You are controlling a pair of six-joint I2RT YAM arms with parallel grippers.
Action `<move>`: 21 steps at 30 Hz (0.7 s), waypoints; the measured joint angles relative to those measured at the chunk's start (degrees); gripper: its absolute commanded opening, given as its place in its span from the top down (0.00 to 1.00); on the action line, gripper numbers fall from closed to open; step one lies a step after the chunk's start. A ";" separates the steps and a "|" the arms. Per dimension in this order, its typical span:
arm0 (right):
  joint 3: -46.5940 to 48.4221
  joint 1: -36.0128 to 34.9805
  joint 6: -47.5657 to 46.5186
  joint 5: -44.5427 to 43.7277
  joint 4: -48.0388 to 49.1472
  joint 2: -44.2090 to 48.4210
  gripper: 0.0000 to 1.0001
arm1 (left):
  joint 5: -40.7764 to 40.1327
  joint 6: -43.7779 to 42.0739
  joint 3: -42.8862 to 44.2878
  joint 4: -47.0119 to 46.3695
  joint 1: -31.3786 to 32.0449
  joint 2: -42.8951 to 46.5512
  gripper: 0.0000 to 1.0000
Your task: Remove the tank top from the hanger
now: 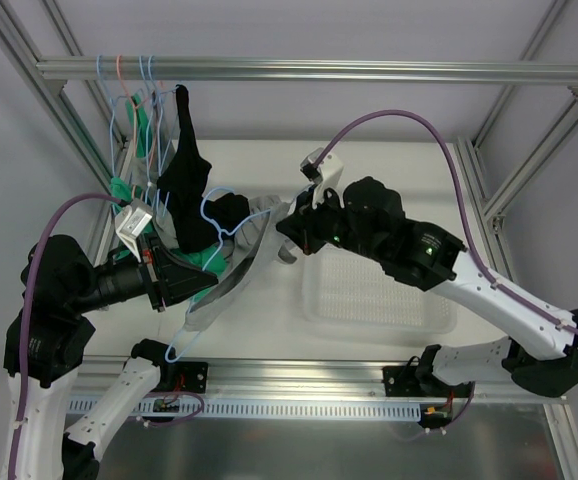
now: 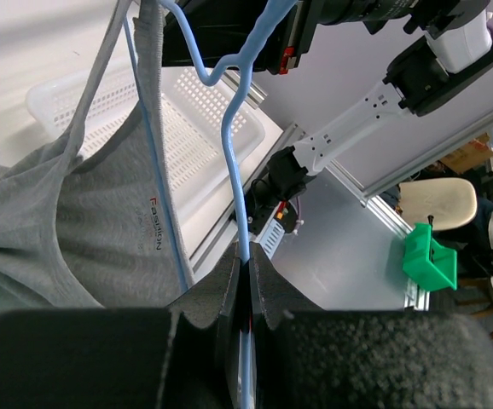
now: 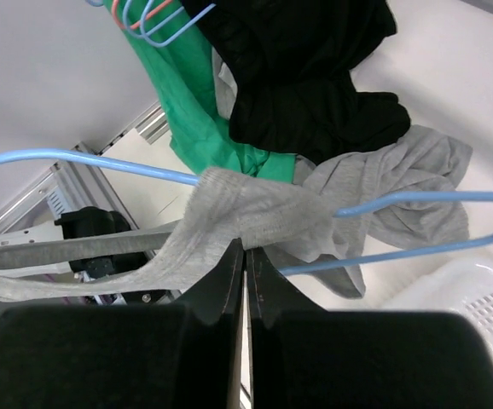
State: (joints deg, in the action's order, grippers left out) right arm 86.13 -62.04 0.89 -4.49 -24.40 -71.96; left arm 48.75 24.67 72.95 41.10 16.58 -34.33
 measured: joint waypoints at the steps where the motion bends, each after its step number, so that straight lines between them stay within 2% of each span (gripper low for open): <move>1: -0.52 -0.02 0.11 -0.87 0.17 0.57 1.00 | -0.02 0.00 0.00 -0.04 0.00 0.00 1.00; 13: -3.52 -0.04 1.29 -15.89 0.17 9.11 1.00 | -1.27 0.00 -0.13 -0.24 0.00 0.00 1.00; 21: 3.04 2.80 -0.48 -23.10 -5.03 5.14 0.99 | -0.96 0.00 -0.26 -0.44 0.00 0.72 1.00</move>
State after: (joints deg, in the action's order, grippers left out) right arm 89.17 -59.24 0.40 -27.59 -29.43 -66.83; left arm 47.79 24.67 72.69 40.66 16.58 -33.61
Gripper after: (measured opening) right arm 0.015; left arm 0.027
